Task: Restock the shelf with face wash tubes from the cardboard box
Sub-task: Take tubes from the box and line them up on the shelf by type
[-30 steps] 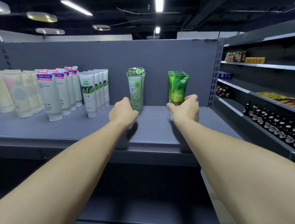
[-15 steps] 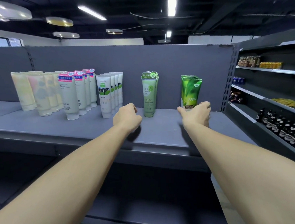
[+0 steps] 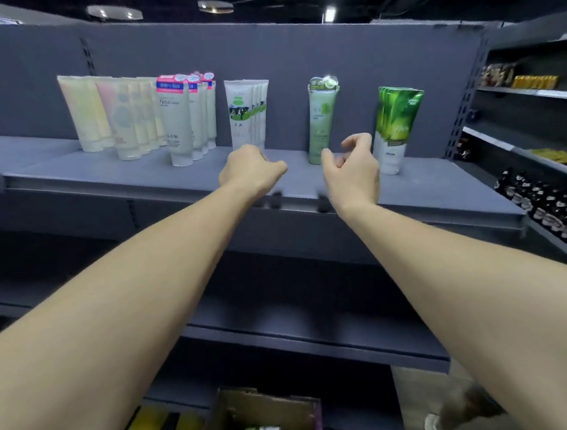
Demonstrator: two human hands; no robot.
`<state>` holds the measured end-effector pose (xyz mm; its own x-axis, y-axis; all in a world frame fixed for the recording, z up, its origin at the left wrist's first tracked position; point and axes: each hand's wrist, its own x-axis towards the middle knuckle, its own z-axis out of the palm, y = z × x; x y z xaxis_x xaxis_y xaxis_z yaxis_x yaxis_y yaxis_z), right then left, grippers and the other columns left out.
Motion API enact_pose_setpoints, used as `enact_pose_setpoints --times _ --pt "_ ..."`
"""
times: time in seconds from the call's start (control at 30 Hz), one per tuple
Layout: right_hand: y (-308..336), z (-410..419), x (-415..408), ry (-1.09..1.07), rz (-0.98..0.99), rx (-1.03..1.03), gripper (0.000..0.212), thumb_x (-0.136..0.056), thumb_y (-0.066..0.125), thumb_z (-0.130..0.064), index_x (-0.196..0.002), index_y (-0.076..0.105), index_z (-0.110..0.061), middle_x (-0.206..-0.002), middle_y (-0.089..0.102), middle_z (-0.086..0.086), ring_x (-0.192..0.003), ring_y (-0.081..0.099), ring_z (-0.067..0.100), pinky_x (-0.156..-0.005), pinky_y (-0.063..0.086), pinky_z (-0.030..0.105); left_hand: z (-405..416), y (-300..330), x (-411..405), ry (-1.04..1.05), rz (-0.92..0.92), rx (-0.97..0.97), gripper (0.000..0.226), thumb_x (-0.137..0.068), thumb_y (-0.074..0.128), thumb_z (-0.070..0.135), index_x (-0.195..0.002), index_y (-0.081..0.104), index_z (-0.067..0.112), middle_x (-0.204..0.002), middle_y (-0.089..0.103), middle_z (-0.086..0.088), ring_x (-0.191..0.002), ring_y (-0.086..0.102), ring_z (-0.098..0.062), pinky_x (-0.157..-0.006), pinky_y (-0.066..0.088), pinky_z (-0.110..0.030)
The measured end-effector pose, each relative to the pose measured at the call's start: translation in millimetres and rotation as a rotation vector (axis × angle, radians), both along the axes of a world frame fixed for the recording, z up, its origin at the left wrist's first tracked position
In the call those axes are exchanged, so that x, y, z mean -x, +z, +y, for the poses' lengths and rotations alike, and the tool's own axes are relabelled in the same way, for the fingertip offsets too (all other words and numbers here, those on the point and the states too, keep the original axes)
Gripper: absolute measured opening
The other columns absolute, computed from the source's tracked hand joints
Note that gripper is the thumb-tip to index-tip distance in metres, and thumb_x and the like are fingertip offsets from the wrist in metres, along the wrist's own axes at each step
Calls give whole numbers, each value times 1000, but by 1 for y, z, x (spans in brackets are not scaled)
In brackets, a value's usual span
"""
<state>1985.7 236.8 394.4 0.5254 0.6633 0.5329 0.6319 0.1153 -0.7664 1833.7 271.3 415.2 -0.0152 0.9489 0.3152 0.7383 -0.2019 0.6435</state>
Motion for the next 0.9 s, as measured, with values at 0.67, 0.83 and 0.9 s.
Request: enact_pose_setpoints --times 0.67,0.83,0.9 --pt "-186 -50 112 246 12 707 68 -84 67 -48 -141 42 -22 -130 56 2 -112 58 22 -83 48 34 -52 -196 115 51 38 493 47 -79 65 39 -122 58 21 -116 64 1 -93 61 -19 -76 47 -29" --pt "-261 -49 110 267 38 861 72 -83 71 -47 -143 41 -19 -135 55 6 -118 56 27 -90 47 35 -67 -279 106 63 39 647 57 -76 69 39 -128 54 21 -123 62 -3 -102 64 -24 -87 54 -35" --pt "-291 -53 109 274 48 920 72 -82 72 -47 -142 42 -19 -136 55 7 -118 57 28 -88 47 34 -71 -308 103 64 52 713 60 -76 69 40 -131 52 22 -124 62 -4 -103 64 -25 -87 54 -35"
